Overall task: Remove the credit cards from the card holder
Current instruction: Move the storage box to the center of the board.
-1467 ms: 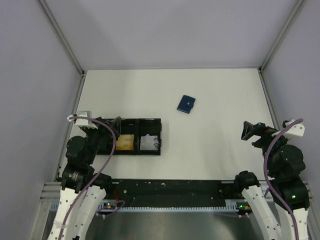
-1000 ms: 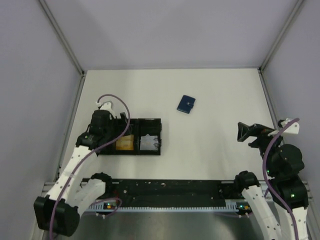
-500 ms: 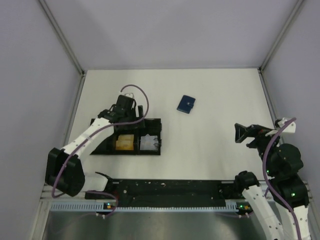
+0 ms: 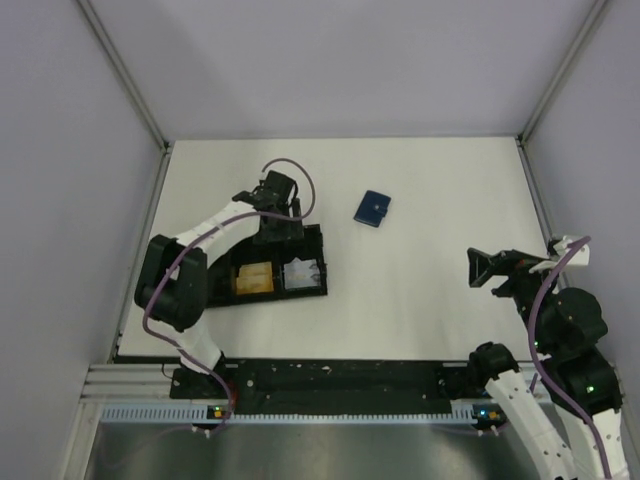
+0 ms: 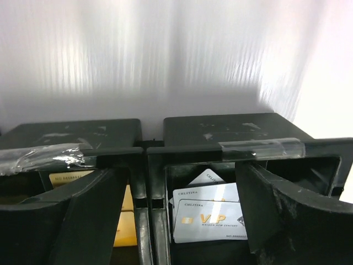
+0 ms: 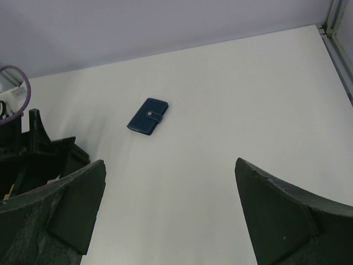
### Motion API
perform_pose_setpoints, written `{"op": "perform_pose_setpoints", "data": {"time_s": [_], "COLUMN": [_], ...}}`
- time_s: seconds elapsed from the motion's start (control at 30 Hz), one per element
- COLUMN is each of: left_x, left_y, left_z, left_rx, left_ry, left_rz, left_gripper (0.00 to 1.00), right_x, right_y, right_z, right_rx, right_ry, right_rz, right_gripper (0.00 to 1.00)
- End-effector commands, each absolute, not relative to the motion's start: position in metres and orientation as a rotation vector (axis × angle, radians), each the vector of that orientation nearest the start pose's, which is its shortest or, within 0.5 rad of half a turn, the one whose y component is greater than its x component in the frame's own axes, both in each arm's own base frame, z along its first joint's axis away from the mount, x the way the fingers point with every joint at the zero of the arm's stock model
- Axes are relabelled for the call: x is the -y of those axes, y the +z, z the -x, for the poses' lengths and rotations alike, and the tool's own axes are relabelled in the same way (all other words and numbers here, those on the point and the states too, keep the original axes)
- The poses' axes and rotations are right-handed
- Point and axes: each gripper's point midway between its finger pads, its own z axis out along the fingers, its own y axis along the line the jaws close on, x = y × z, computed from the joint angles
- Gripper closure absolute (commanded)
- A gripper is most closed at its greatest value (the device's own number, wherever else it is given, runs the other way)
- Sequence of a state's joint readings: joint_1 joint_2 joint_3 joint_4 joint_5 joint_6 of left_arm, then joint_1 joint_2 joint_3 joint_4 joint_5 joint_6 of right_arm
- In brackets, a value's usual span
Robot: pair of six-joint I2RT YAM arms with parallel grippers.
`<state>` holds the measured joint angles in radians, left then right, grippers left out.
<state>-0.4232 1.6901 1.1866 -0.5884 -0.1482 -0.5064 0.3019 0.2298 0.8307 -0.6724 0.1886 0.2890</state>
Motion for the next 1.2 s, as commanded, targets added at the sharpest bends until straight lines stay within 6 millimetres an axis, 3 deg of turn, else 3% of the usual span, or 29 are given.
{"op": "perform_pose_setpoints", "data": {"time_s": [0.0,0.27,0.5,0.6,0.77,0.9,1.17], "left_x": [0.161,0.164,0.173,0.201,0.264,0.311,0.355], "left_y": [0.096,0.110,0.127,0.158,0.205,0.211,0.197], "left_z": [-0.400,-0.454,-0.449,-0.440,-0.435,-0.440,-0.457], "left_rx": [-2.512,-2.458,-2.455,-2.380,-2.236,-2.198,-2.180], "left_ry": [-0.107,-0.081,-0.128,-0.173,-0.439,-0.626,-0.755], "left_rz": [0.212,0.263,0.216,0.064,-0.105,-0.202,-0.270], "left_gripper": [0.19,0.19,0.19,0.17,0.16,0.16,0.16], "right_x": [-0.032,-0.031,-0.032,-0.033,-0.034,-0.034,-0.042], "right_y": [0.312,0.310,0.309,0.308,0.307,0.306,0.305], "right_z": [-0.175,-0.175,-0.176,-0.176,-0.176,-0.177,-0.177], "right_rx": [-1.606,-1.611,-1.615,-1.617,-1.621,-1.624,-1.625], "right_ry": [0.300,0.293,0.292,0.297,0.299,0.296,0.321], "right_rz": [-0.136,-0.130,-0.128,-0.123,-0.117,-0.116,-0.072], "right_gripper": [0.01,0.01,0.01,0.01,0.01,0.01,0.01]}}
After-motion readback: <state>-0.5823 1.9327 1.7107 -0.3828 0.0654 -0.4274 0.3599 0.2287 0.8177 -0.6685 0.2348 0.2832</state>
